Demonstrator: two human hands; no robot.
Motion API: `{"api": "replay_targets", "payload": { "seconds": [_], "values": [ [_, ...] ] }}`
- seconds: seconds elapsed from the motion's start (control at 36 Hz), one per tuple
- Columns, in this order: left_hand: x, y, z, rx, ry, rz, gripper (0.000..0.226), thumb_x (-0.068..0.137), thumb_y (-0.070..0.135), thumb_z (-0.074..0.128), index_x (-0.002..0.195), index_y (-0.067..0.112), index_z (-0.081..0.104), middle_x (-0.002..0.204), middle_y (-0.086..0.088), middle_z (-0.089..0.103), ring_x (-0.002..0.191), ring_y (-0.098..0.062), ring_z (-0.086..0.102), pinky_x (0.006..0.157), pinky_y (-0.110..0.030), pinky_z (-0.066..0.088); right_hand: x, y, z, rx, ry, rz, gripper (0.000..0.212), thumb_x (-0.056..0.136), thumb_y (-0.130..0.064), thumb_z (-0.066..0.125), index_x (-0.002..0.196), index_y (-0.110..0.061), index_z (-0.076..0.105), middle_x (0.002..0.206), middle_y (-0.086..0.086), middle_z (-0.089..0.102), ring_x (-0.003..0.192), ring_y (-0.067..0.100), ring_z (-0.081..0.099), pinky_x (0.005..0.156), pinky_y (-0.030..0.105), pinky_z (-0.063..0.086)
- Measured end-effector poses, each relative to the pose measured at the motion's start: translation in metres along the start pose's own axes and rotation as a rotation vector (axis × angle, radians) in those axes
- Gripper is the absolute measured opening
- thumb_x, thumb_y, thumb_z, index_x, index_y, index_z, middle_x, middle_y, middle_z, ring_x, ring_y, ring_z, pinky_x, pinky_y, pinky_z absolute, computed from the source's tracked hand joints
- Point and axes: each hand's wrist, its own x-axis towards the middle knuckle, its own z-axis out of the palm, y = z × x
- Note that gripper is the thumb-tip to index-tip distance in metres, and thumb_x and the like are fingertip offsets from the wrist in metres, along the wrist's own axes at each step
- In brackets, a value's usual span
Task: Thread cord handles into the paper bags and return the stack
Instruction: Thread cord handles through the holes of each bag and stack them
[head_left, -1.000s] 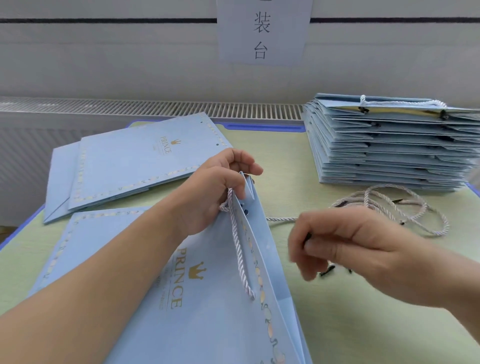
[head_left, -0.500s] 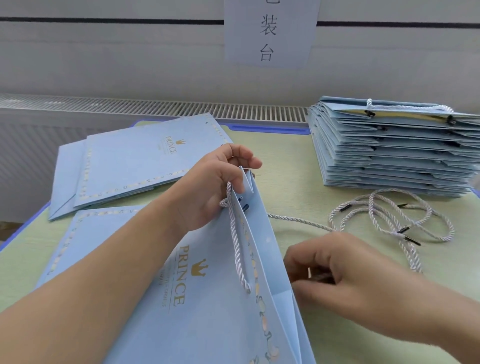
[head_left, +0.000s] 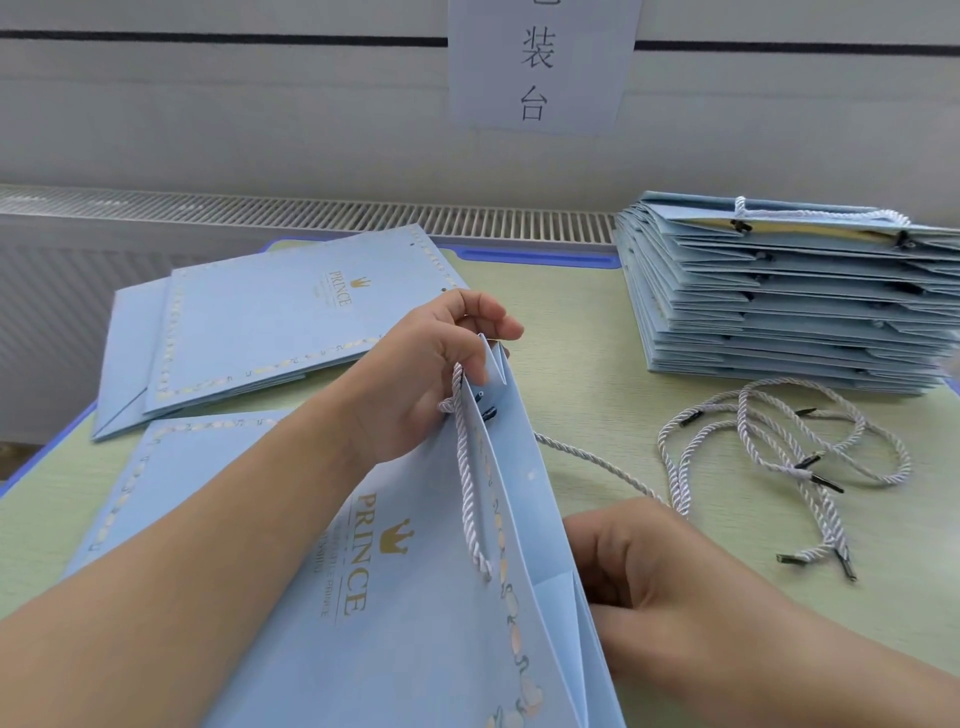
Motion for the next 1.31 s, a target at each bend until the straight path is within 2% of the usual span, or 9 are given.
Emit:
{"api": "replay_targets", "payload": {
  "seconds": [0.28, 0.42, 0.5, 0.61, 0.75, 0.86, 0.97, 1.11, 1.31],
  "values": [
    [-0.002, 0.0, 0.001, 0.019, -0.003, 0.02, 0.047, 0.045, -0.003, 0.041, 0.085, 0.015, 0.056, 0.08, 0.006, 0.067, 0.074, -0.009, 0.054, 0.064, -0.025, 0.04, 0.001, 0.002, 0.0, 0.137, 0.051, 0.043, 0.034, 0.078, -0.023, 0.063, 0.097, 0.005, 0.065, 0.085, 0.025, 0.068, 0.061, 0.018, 0.058, 0.052, 0.021, 0.041],
    [-0.002, 0.0, 0.002, 0.059, -0.013, 0.053, 0.049, 0.045, -0.002, 0.041, 0.089, 0.013, 0.056, 0.081, 0.007, 0.067, 0.073, -0.01, 0.052, 0.064, -0.025, 0.037, 0.001, -0.002, 0.005, 0.129, 0.066, -0.021, 0.022, 0.085, -0.004, 0.055, 0.102, 0.001, 0.068, 0.095, 0.025, 0.07, 0.085, 0.044, 0.067, 0.074, 0.054, 0.055],
    [-0.002, 0.0, 0.003, 0.07, -0.018, 0.059, 0.049, 0.045, -0.002, 0.04, 0.089, 0.012, 0.055, 0.082, 0.007, 0.067, 0.073, -0.011, 0.05, 0.064, -0.027, 0.036, -0.002, -0.003, 0.009, 0.11, 0.071, -0.07, 0.028, 0.086, 0.003, 0.054, 0.095, -0.016, 0.073, 0.092, 0.003, 0.074, 0.09, 0.023, 0.07, 0.077, 0.039, 0.056],
    [-0.003, 0.001, 0.004, 0.064, -0.007, 0.07, 0.047, 0.045, -0.003, 0.041, 0.086, 0.014, 0.055, 0.085, 0.006, 0.067, 0.075, -0.012, 0.048, 0.064, -0.027, 0.035, 0.0, -0.002, 0.004, 0.123, 0.069, -0.054, 0.021, 0.081, -0.008, 0.06, 0.097, 0.004, 0.067, 0.089, 0.026, 0.069, 0.079, 0.045, 0.066, 0.071, 0.055, 0.055],
    [-0.004, 0.002, 0.004, 0.102, -0.033, 0.091, 0.046, 0.047, -0.001, 0.042, 0.089, 0.012, 0.055, 0.084, 0.007, 0.065, 0.074, -0.013, 0.047, 0.064, -0.029, 0.036, 0.0, -0.001, 0.0, 0.238, 0.015, 0.023, 0.034, 0.079, -0.014, 0.063, 0.096, 0.015, 0.06, 0.075, 0.021, 0.063, 0.057, 0.014, 0.055, 0.051, 0.017, 0.043],
    [-0.006, 0.003, 0.004, 0.173, -0.1, 0.107, 0.045, 0.051, 0.001, 0.045, 0.093, 0.011, 0.057, 0.073, 0.009, 0.06, 0.065, -0.014, 0.045, 0.061, -0.029, 0.036, 0.002, -0.002, 0.001, 0.251, 0.012, 0.023, 0.036, 0.083, -0.015, 0.061, 0.103, 0.015, 0.057, 0.094, 0.037, 0.061, 0.074, 0.024, 0.06, 0.059, 0.026, 0.049],
    [-0.009, 0.003, 0.005, 0.277, -0.165, 0.101, 0.03, 0.056, 0.004, 0.049, 0.081, 0.018, 0.058, 0.098, -0.007, 0.055, 0.079, -0.02, 0.041, 0.063, -0.028, 0.033, 0.001, -0.002, 0.001, 0.191, 0.022, 0.016, 0.031, 0.086, -0.012, 0.06, 0.105, 0.013, 0.058, 0.101, 0.037, 0.062, 0.092, 0.053, 0.061, 0.08, 0.065, 0.05],
    [-0.008, 0.003, 0.001, 0.25, -0.199, 0.055, 0.025, 0.052, 0.002, 0.044, 0.071, 0.016, 0.053, 0.105, 0.003, 0.063, 0.069, -0.004, 0.054, 0.055, -0.021, 0.038, -0.002, -0.004, -0.003, 0.125, 0.0, -0.034, 0.022, 0.087, -0.001, 0.051, 0.104, 0.008, 0.062, 0.1, 0.036, 0.061, 0.09, 0.057, 0.057, 0.078, 0.07, 0.045],
    [-0.007, 0.001, 0.0, 0.205, -0.174, 0.052, 0.027, 0.049, 0.0, 0.039, 0.068, 0.015, 0.052, 0.102, 0.001, 0.063, 0.063, -0.001, 0.056, 0.06, -0.031, 0.032, 0.001, -0.002, -0.002, 0.33, -0.027, -0.046, 0.022, 0.08, -0.01, 0.063, 0.087, 0.01, 0.063, 0.073, 0.022, 0.064, 0.064, 0.02, 0.059, 0.058, 0.026, 0.049]
  ]
}}
